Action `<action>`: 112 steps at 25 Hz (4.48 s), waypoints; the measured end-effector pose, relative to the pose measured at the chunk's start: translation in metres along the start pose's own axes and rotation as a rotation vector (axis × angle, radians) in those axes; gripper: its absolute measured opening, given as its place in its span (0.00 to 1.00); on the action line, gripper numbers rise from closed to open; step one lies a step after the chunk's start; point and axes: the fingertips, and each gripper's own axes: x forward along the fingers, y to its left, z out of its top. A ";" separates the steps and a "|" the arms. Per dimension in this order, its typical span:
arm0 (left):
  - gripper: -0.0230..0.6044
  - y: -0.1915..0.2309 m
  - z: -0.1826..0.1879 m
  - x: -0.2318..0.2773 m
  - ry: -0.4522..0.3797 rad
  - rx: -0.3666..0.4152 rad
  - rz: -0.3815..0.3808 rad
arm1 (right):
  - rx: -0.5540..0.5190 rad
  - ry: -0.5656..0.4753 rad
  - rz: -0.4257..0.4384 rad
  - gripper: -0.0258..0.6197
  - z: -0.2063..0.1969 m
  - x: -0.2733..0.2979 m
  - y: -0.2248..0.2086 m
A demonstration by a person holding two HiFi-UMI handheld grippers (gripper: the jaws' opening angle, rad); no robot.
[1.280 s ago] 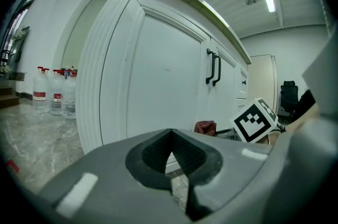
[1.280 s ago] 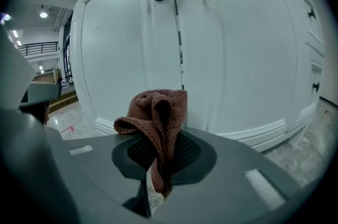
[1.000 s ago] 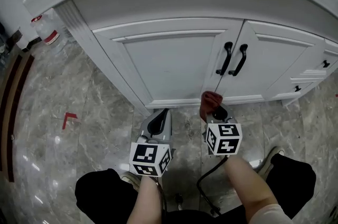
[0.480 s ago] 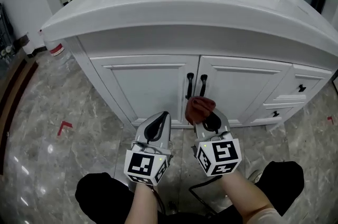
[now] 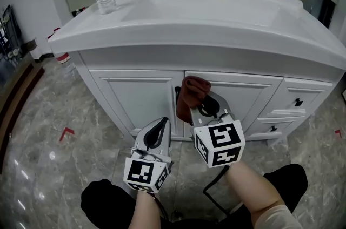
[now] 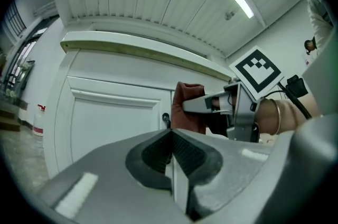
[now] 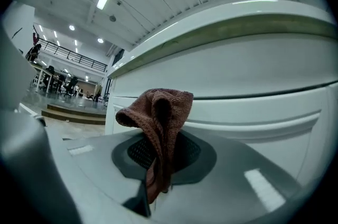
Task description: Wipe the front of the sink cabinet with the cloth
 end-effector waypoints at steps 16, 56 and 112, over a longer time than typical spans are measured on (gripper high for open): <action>0.04 -0.081 -0.024 0.037 0.022 -0.030 -0.048 | 0.011 0.014 -0.090 0.16 -0.002 -0.055 -0.101; 0.04 -0.039 -0.043 -0.040 0.076 -0.046 0.079 | 0.127 0.166 0.013 0.16 -0.101 -0.008 -0.022; 0.04 -0.020 -0.082 -0.027 0.167 -0.065 0.085 | 0.121 0.278 0.033 0.16 -0.188 0.005 0.004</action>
